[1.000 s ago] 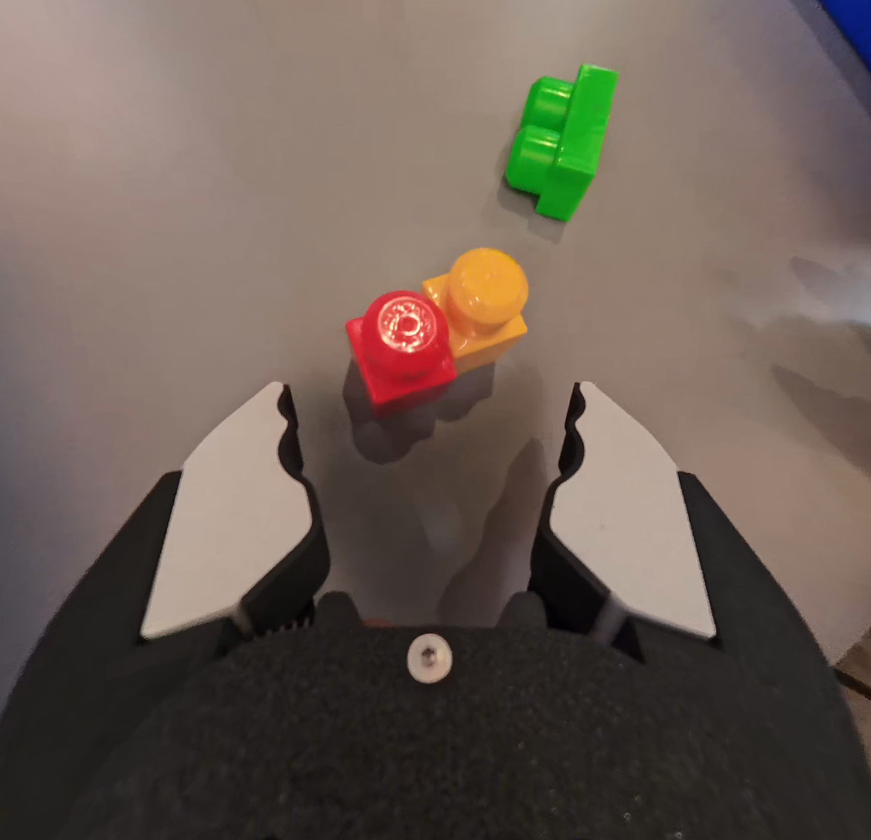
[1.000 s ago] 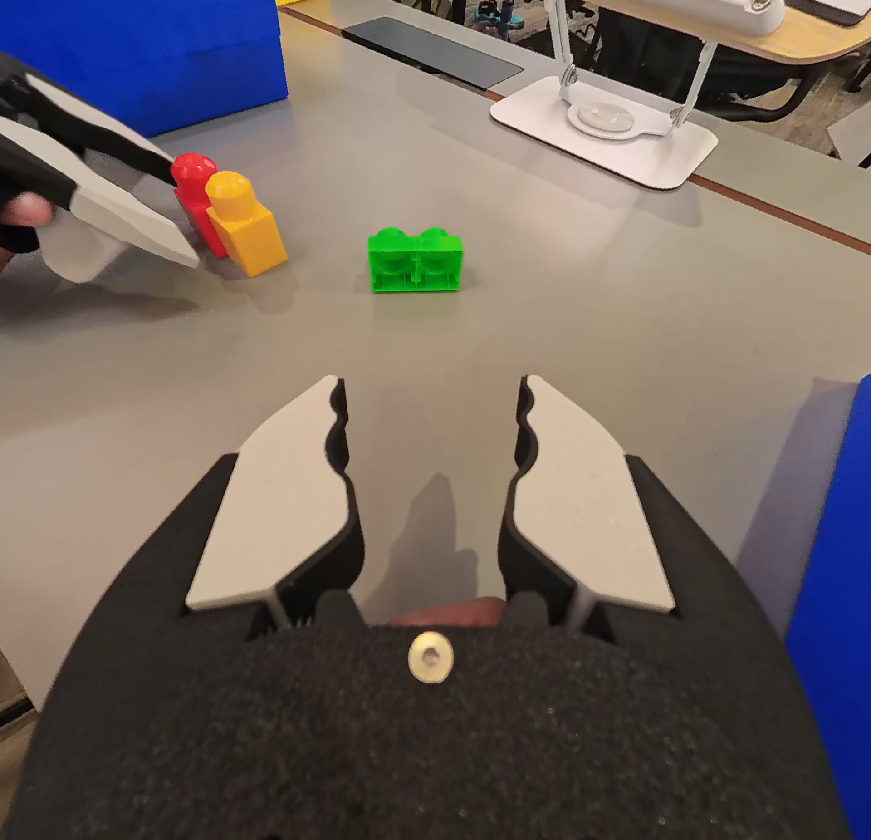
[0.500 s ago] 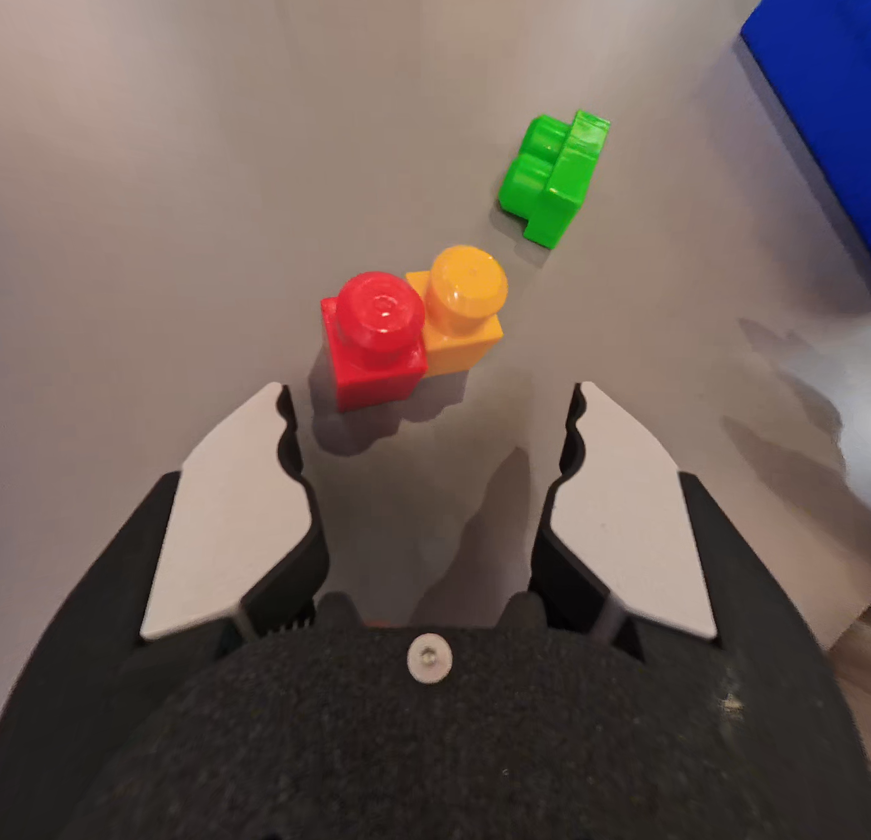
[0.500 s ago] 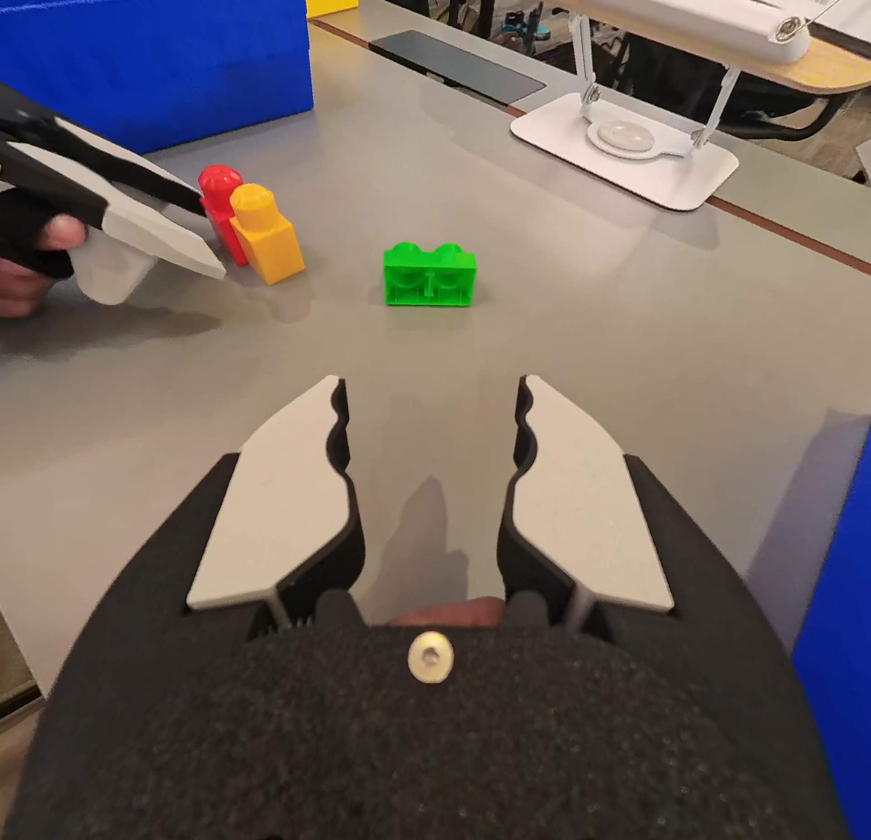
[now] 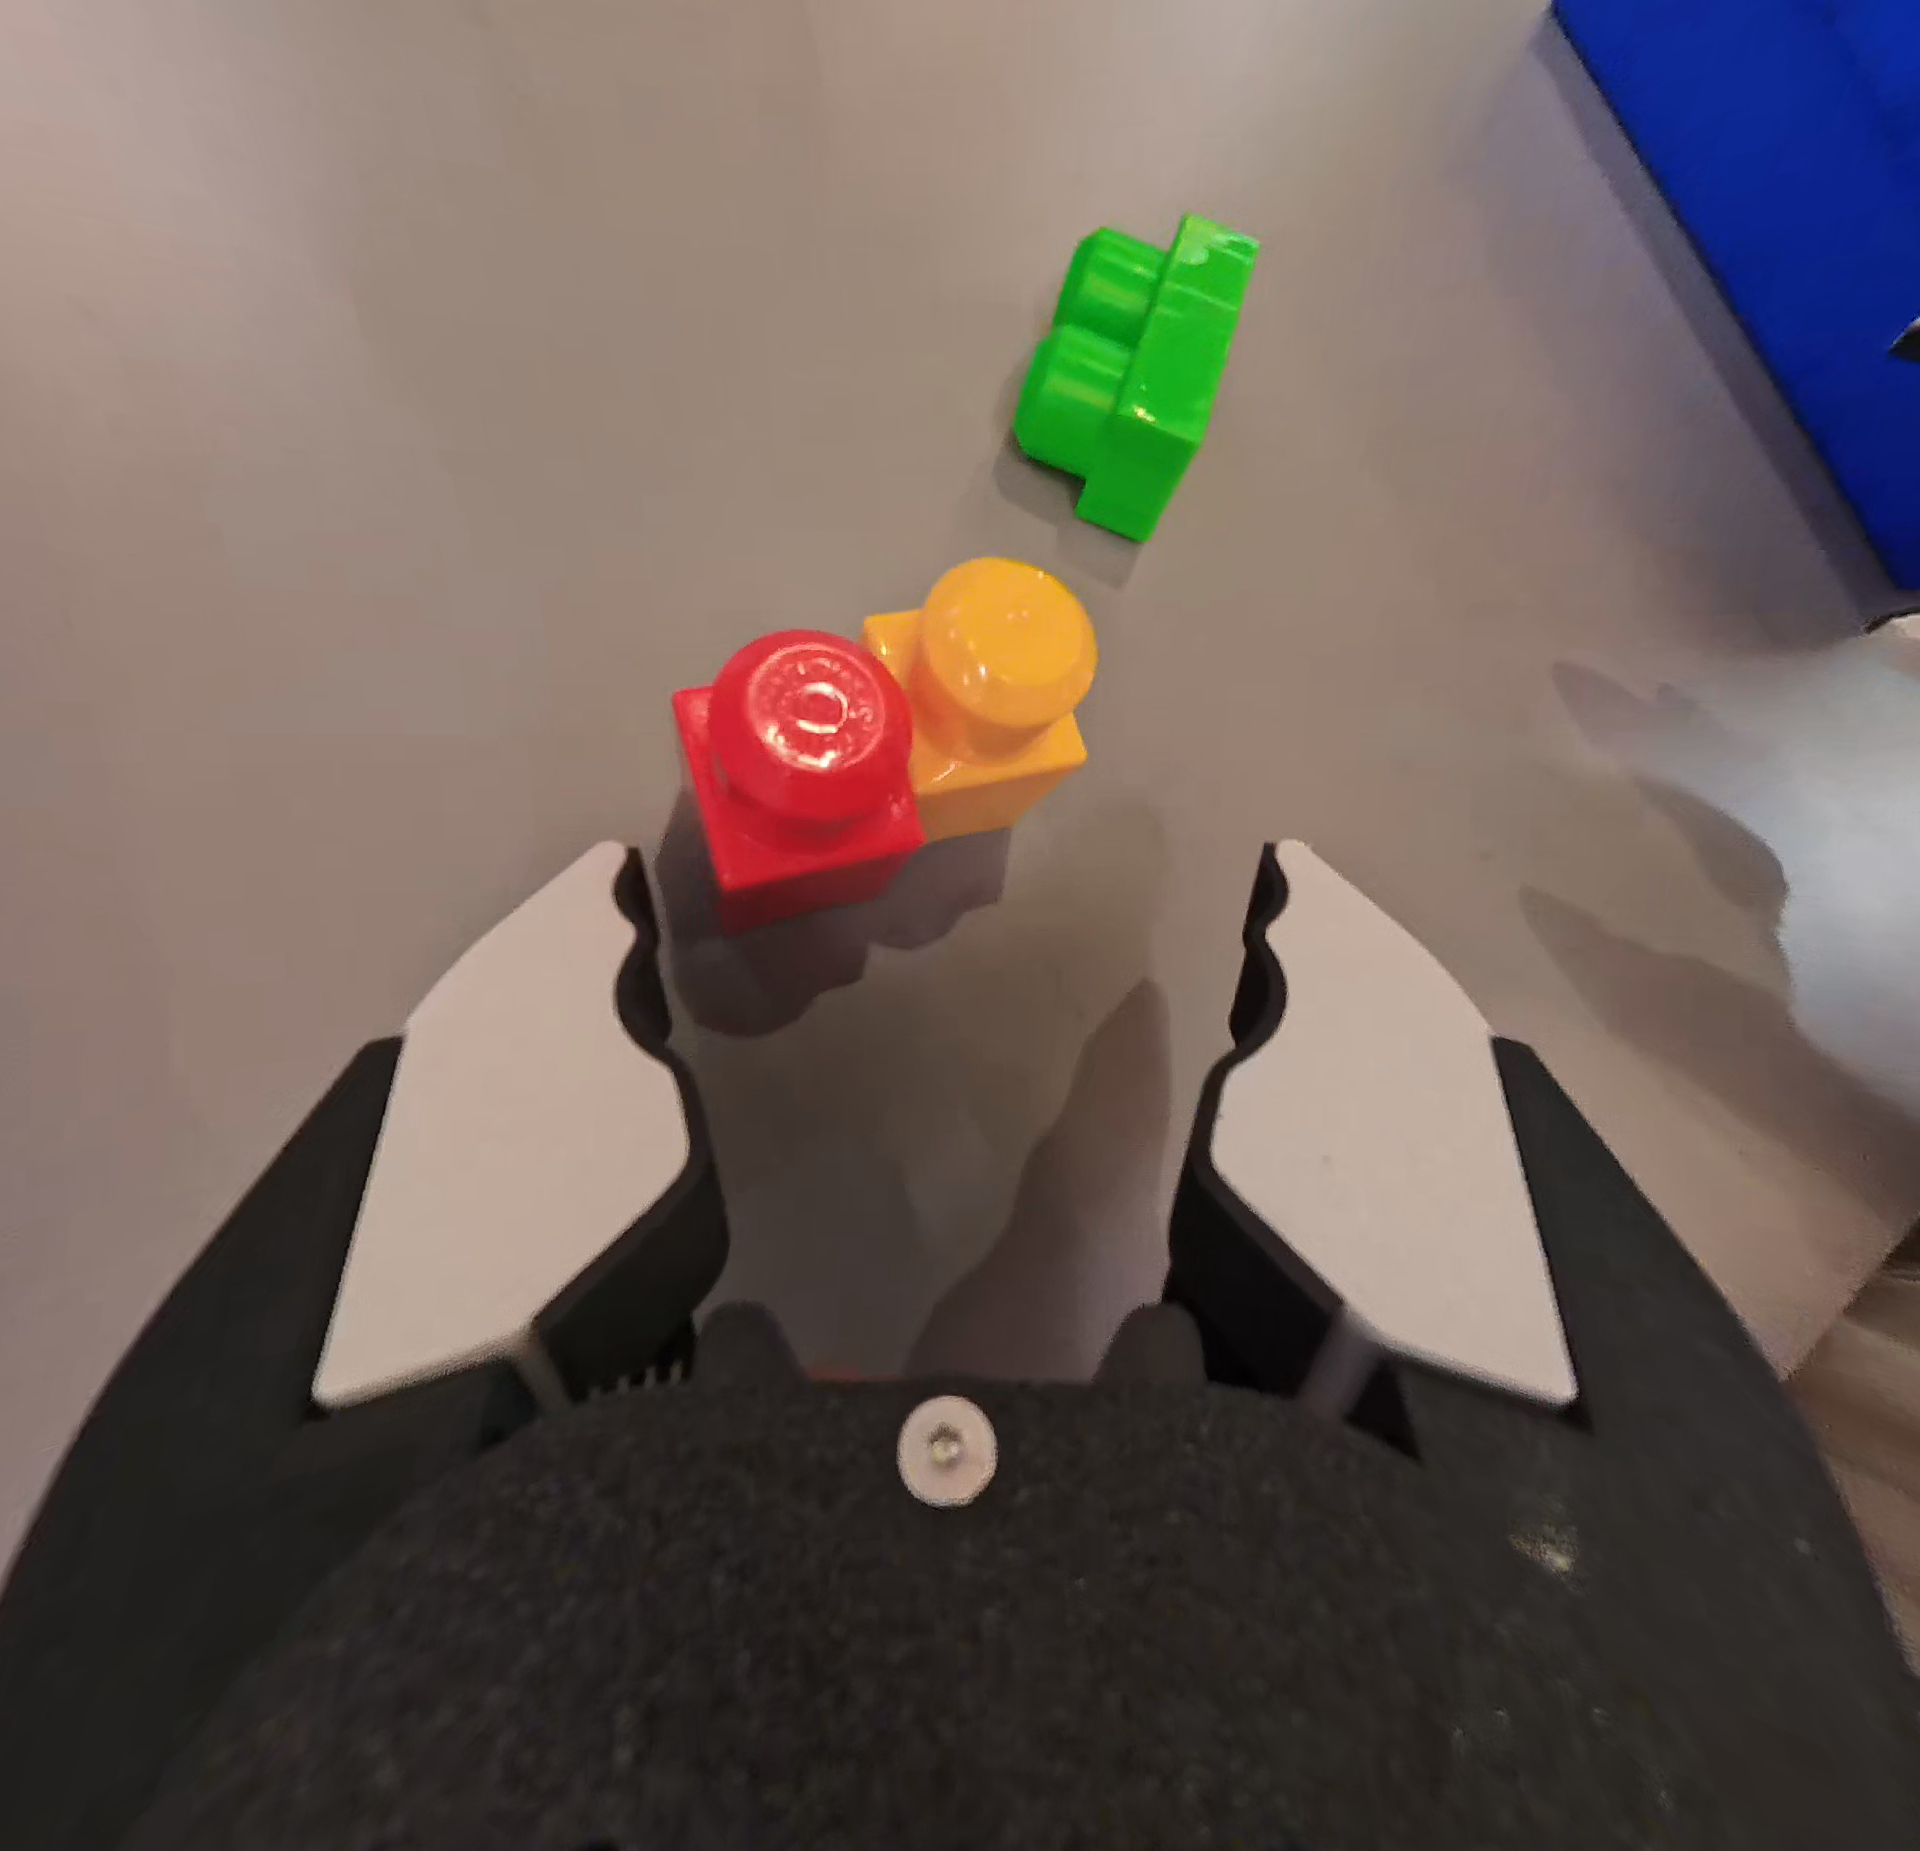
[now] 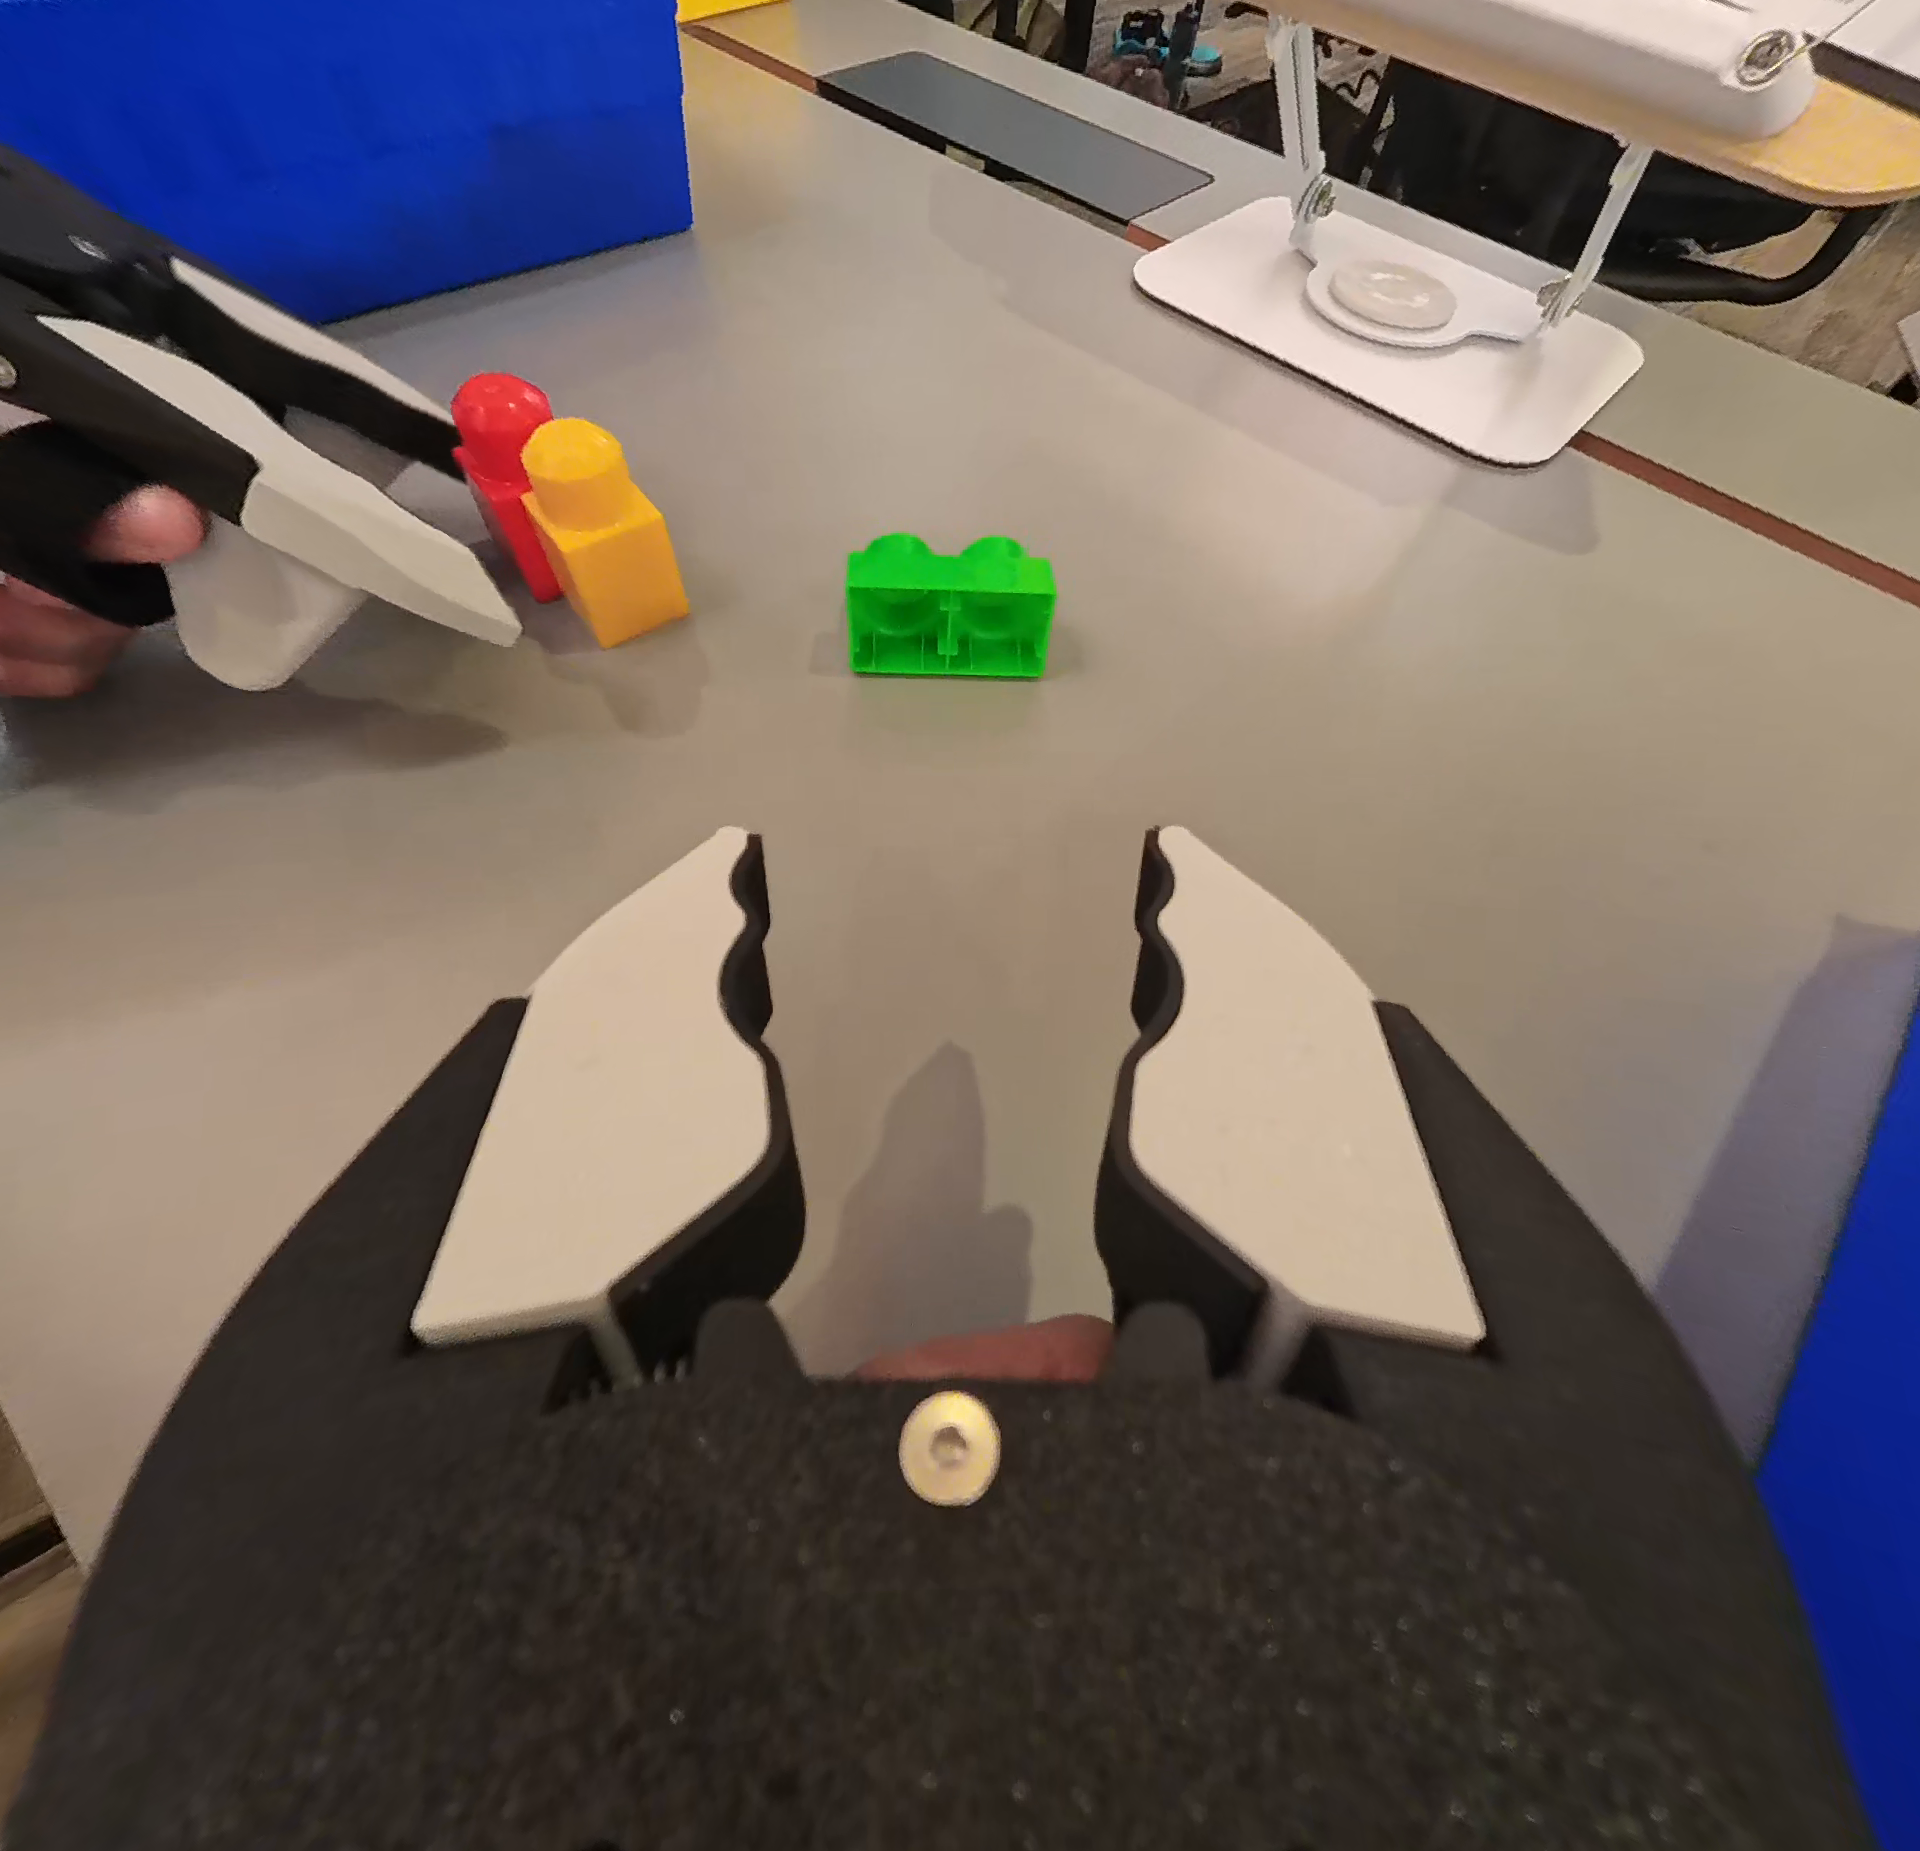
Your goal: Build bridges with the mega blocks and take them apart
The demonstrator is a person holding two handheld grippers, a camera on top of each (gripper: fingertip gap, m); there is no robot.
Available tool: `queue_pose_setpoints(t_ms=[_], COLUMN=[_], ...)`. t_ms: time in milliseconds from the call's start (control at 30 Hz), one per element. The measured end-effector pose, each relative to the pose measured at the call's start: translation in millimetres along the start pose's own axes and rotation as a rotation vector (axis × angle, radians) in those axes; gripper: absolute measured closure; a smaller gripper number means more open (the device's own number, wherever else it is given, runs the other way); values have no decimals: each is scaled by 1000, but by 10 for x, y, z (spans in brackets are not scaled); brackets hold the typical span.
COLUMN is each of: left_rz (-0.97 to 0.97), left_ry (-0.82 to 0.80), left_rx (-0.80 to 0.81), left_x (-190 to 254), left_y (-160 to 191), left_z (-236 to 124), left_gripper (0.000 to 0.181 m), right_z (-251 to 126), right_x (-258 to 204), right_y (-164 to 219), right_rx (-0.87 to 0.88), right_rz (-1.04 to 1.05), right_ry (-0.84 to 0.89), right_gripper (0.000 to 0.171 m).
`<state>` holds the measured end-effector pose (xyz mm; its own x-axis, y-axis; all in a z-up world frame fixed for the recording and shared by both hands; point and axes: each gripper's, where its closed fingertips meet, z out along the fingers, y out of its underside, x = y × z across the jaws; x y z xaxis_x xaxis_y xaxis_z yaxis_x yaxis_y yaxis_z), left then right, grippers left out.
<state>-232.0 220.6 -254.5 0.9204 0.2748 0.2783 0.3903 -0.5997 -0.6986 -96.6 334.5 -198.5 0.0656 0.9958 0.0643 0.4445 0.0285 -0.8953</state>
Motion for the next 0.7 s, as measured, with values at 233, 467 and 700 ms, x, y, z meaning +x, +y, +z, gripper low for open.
queue_pose_setpoints(t_ms=[233, 467, 700], left_rz=[-20, -10, 1], left_ry=[17, 32, 45], left_rx=[-2, -5, -8], left_x=[106, 132, 169], left_y=[114, 83, 72], left_z=[-49, -13, 17], left_gripper=[76, 76, 76], right_z=[13, 35, 33], right_x=[32, 17, 40], right_y=[15, -5, 7], right_rx=[-8, -8, -10], right_rz=[3, -5, 2], right_ry=[5, 0, 3], right_gripper=[103, 103, 103])
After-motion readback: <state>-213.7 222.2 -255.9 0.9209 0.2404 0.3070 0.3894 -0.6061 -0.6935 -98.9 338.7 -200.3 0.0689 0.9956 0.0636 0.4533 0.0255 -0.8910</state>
